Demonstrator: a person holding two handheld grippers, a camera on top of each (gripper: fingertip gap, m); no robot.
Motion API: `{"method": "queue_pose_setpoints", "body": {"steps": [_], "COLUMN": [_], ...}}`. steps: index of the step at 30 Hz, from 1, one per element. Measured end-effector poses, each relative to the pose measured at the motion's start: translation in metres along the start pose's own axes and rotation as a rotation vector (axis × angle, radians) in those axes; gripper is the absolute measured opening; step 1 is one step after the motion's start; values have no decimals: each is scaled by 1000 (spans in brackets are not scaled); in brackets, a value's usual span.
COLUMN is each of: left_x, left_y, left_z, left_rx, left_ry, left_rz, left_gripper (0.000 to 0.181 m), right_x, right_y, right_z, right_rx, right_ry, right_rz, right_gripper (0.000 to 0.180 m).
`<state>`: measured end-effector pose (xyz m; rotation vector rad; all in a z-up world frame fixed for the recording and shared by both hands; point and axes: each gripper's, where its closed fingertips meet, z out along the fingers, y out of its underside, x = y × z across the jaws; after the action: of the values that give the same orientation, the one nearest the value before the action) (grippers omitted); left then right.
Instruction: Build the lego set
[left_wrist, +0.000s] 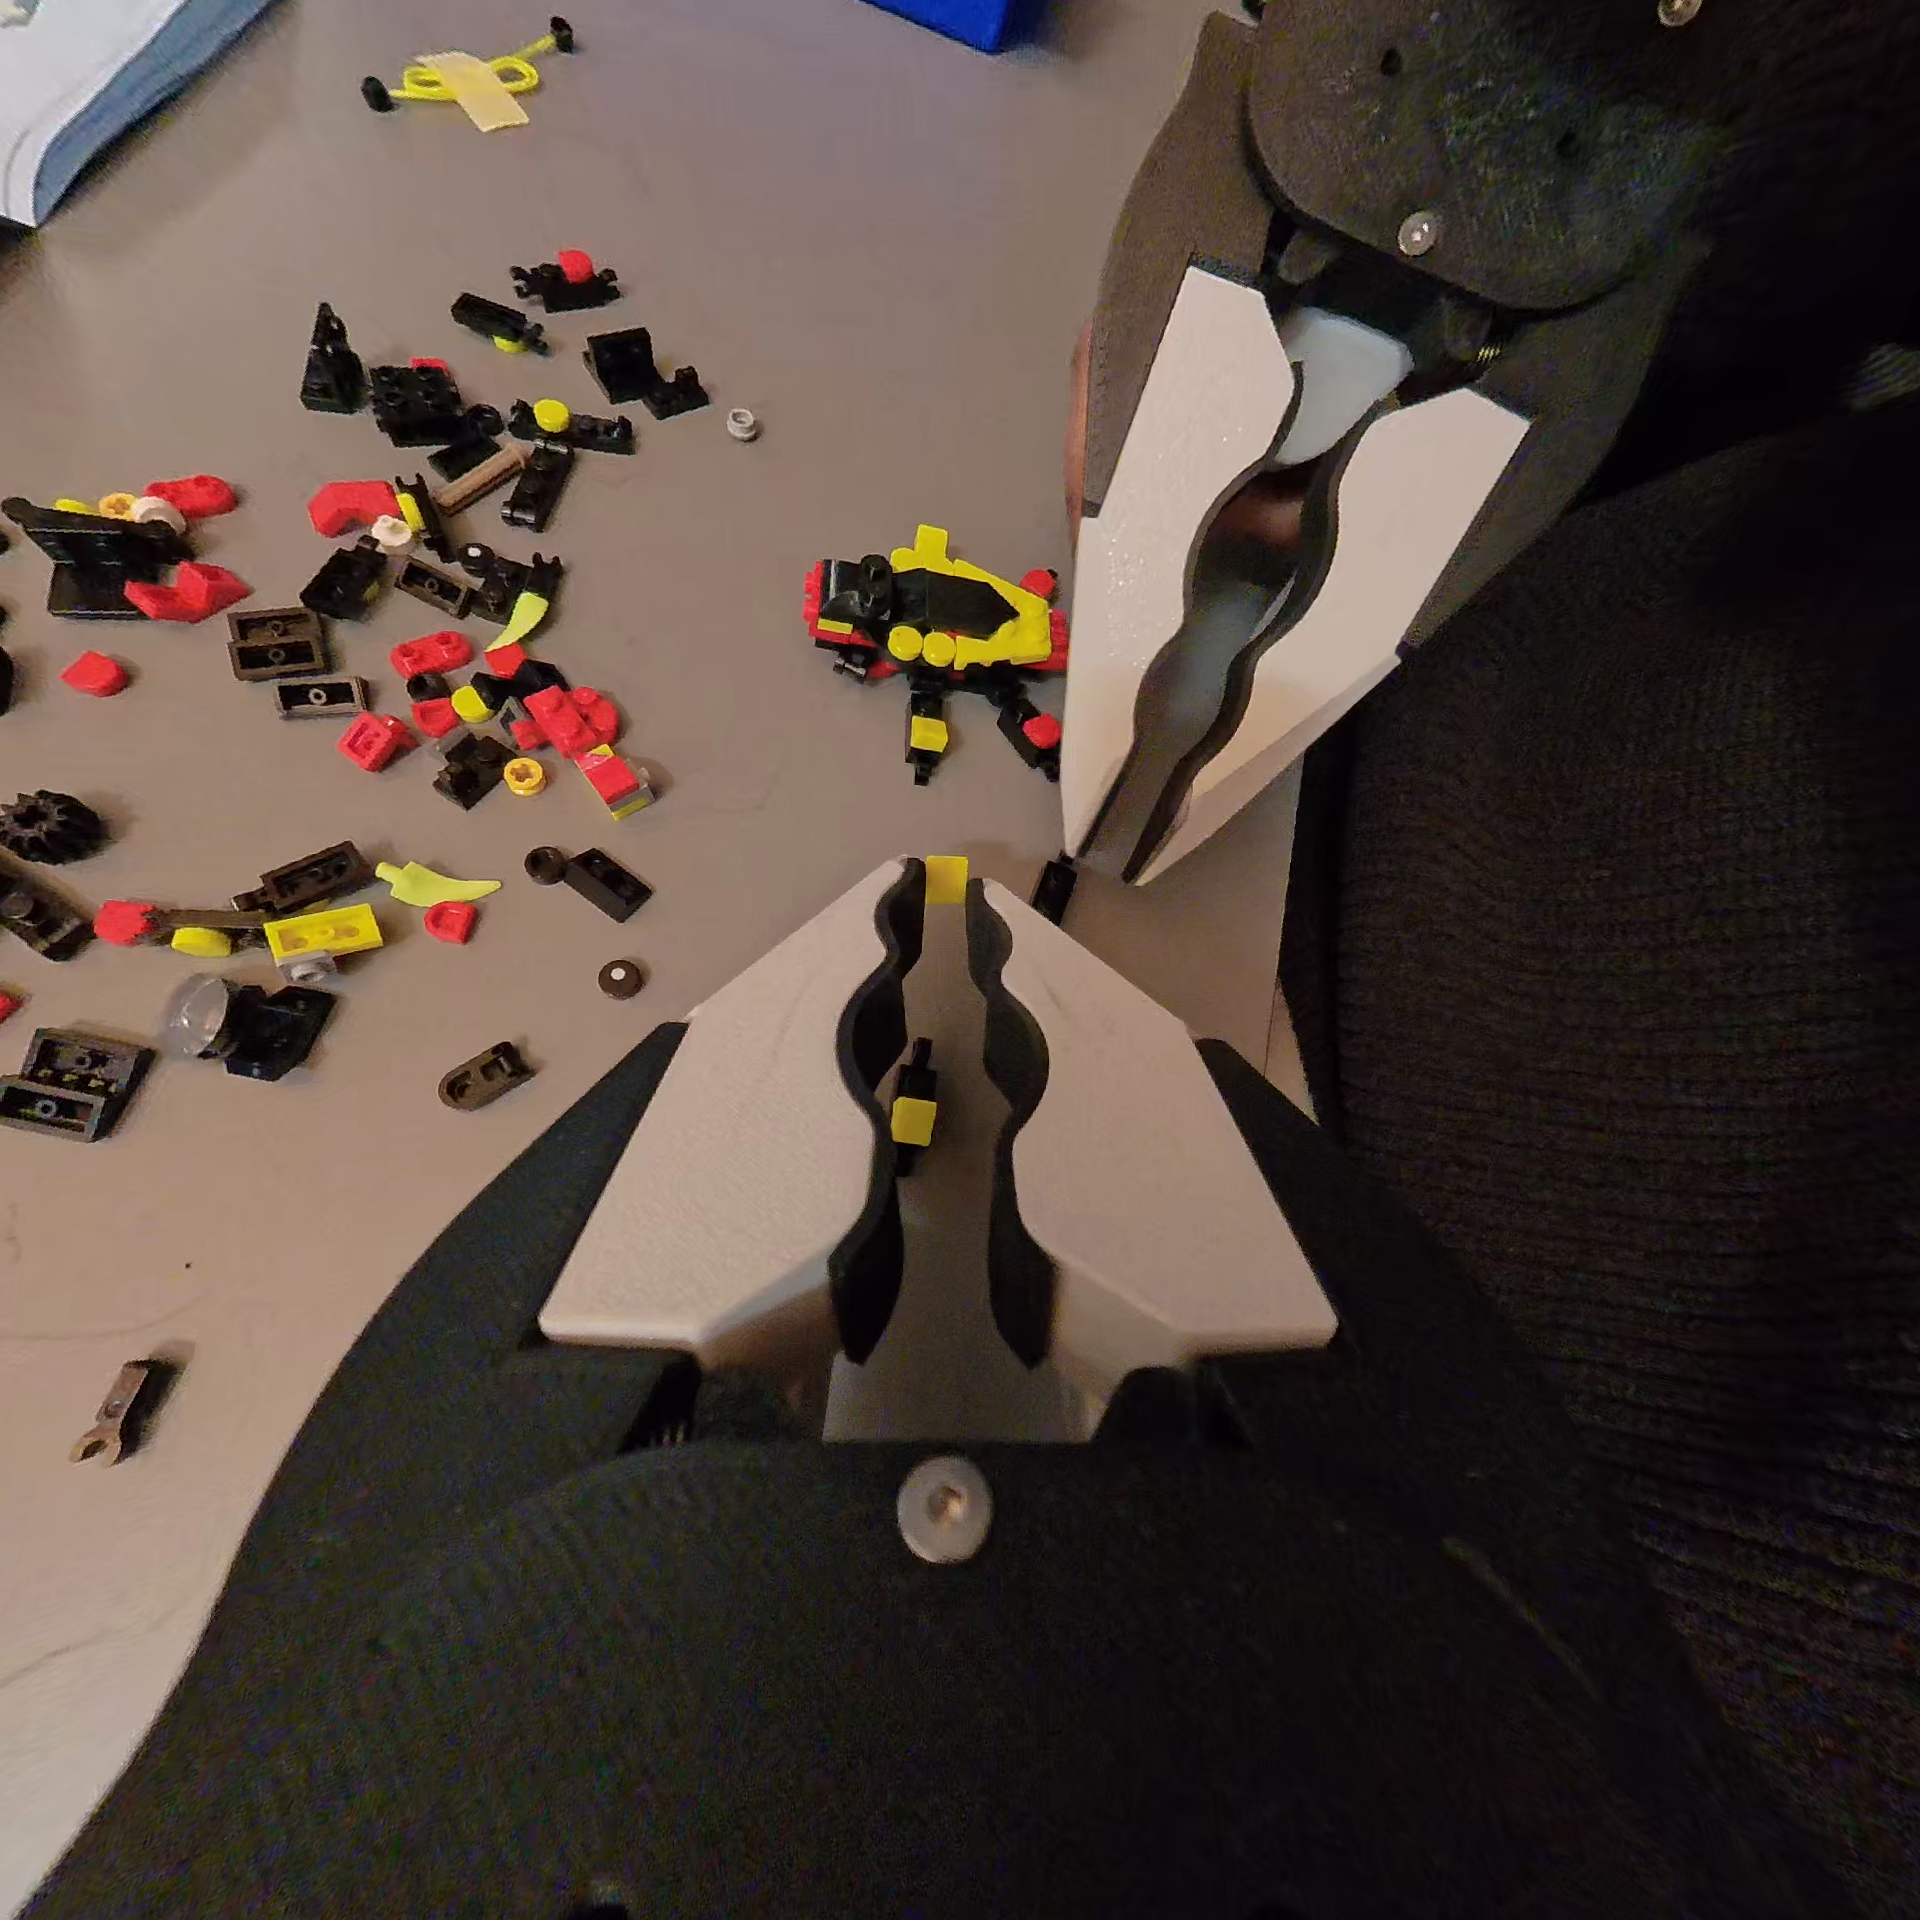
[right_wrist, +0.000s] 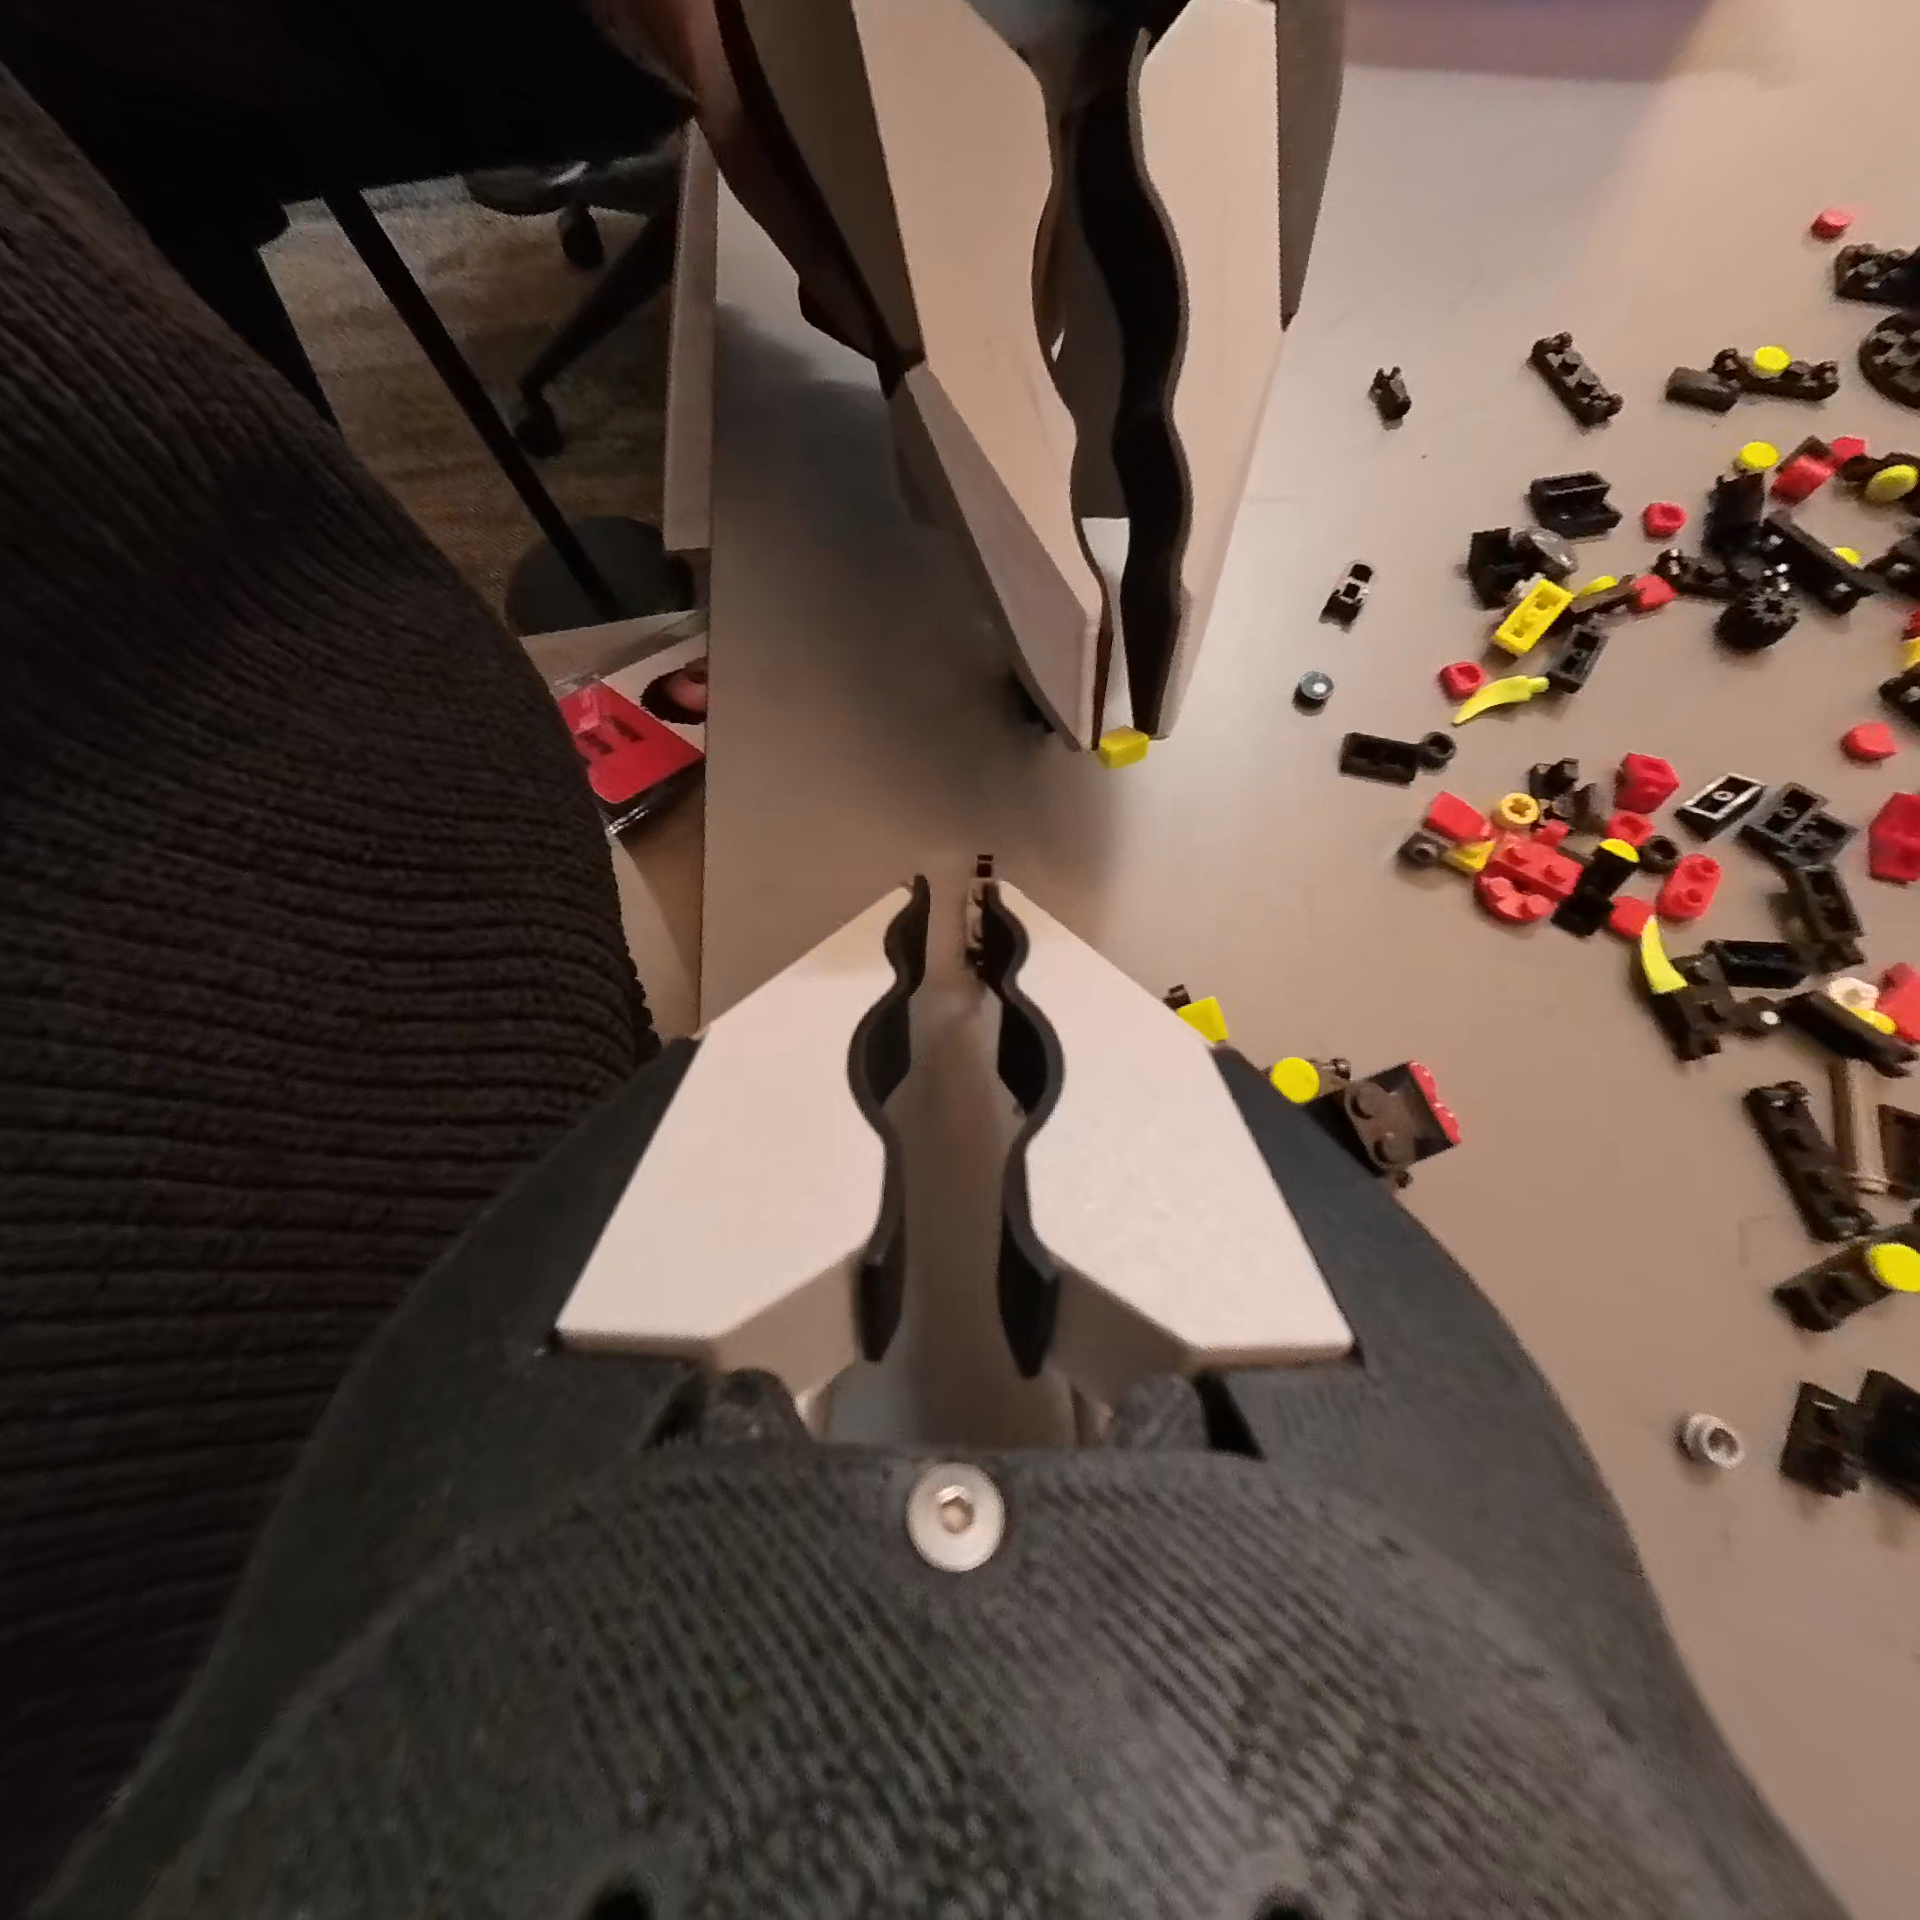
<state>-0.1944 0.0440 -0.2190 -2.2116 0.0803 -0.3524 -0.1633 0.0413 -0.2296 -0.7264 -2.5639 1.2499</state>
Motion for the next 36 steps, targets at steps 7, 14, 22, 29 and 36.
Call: {"method": "queue_pose_setpoints", "body": {"steps": [7,14,22,29,36], "left_x": [1,4,4,9,20], "left_y": [1,2,4,8,15], "left_z": [1,2,3,7,14], "left_rx": [-7,-16,-26,-56,-103], "left_ry": [6,20,19,31,66], "left_rz": [-3,-2,-2,18,48], "left_gripper": [6,6,6,6,6], "right_x": [1,0,5,9,7], "right_y": [1,4,6,9,15], "right_z": [1,5,3,2,5], "right_rx": [-1,-24,-32,-44,-75], "right_ry": [-2,7,27,47,31], "right_rz": [20,-6,-6,-8,-2], "right_gripper": [10,10,10,12,13]}}
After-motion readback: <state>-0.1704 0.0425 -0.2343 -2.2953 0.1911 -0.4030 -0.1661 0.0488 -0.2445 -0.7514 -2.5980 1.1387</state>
